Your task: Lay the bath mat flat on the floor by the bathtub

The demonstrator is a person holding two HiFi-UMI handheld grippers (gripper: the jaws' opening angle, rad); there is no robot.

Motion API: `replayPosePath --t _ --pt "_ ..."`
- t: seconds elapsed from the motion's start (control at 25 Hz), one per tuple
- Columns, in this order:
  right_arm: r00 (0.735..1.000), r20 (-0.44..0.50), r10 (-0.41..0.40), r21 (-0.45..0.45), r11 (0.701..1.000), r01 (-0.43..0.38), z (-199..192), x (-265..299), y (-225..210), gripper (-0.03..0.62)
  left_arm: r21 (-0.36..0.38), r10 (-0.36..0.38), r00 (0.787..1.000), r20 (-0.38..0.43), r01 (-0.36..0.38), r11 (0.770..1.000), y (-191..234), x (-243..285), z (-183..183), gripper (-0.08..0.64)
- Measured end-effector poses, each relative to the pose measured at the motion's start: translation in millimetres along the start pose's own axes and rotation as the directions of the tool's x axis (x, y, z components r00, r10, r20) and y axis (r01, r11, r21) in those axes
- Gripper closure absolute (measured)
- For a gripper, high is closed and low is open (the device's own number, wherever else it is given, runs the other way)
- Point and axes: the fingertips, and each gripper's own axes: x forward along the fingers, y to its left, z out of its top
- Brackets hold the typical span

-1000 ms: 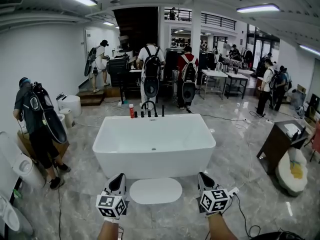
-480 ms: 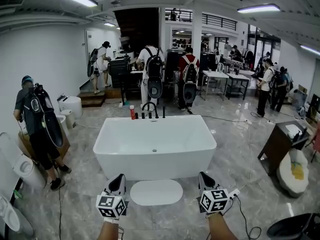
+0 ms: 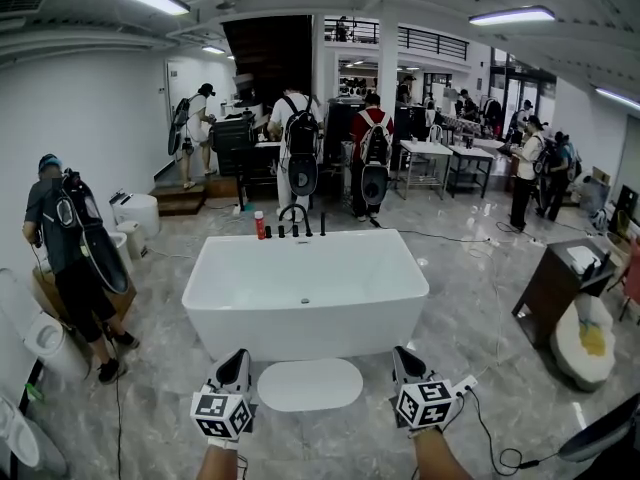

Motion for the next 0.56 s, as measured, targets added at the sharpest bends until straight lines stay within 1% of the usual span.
replayPosePath --t 0.32,0.56 --pt "1.000 0.002 -0.013 0.000 1.000 0.013 9.6 -3.3 -16.4 0.566 -0.008 -0.003 1.000 -0.003 0.003 1.000 -11.6 9.4 2.6 0.541" --pt "1.000 0.003 -0.012 -0.005 1.000 0.012 6.8 -6.9 -16.4 0.566 -0.003 -0.008 1.000 -0.008 0.008 1.000 -16.4 8.2 -3.7 0.541"
